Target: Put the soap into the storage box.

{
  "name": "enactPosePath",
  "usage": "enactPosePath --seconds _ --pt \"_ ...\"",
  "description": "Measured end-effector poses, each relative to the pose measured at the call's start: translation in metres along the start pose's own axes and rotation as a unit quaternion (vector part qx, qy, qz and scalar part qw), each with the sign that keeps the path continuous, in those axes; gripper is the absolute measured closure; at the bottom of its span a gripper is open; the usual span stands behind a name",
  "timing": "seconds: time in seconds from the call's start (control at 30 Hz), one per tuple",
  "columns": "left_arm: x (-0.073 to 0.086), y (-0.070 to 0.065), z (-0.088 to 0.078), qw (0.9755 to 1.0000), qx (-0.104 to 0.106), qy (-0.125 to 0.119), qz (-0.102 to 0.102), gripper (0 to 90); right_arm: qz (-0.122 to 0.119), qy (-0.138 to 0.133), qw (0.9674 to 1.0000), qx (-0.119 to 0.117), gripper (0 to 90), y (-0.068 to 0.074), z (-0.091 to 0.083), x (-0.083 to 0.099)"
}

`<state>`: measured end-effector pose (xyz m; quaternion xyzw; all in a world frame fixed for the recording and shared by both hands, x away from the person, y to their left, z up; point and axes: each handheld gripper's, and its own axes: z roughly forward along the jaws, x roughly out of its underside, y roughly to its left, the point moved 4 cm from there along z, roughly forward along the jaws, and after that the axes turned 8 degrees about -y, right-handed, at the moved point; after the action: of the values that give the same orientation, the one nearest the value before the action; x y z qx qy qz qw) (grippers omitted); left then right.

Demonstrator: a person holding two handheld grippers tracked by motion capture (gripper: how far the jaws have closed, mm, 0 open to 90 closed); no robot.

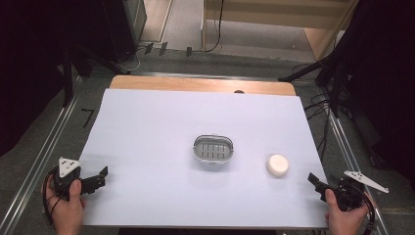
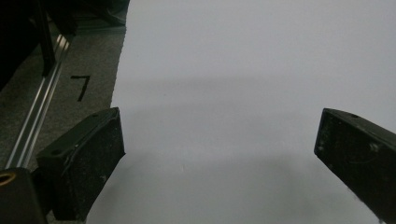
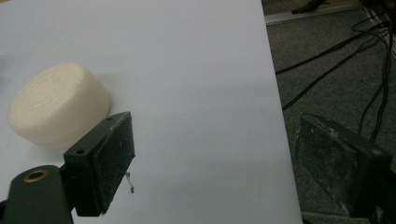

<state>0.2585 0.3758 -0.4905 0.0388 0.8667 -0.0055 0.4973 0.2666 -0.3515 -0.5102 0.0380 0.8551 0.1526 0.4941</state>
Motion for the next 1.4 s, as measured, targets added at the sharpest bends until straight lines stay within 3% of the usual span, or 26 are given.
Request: enactPosePath --seconds 0.2,0.37,0.8,0.97,1.4 --pt "0.000 0.000 0.000 1.0000 -0.002 0.003 0.002 2.1 -0.001 0.002 0.9998 -0.020 13.5 0.007 0.001 -0.004" --pt "0.000 -0.001 0.000 1.0000 -0.002 0.004 0.004 2.1 -0.009 0.002 0.9994 -0.032 13.6 0.022 0.004 -0.010" --pt "0.000 0.000 0.000 1.0000 0.000 0.001 0.001 2.2 -0.035 0.015 0.9982 -0.046 13.6 0.052 0.014 -0.010" --pt "0.000 -0.001 -0.001 1.0000 -0.001 -0.001 0.001 2.2 -0.028 0.018 0.9977 -0.059 13.6 0.060 0.018 -0.011" --pt "0.000 0.000 -0.001 1.0000 -0.001 -0.003 0.002 2.1 -0.057 0.049 0.9941 -0.079 12.6 0.092 0.040 -0.009"
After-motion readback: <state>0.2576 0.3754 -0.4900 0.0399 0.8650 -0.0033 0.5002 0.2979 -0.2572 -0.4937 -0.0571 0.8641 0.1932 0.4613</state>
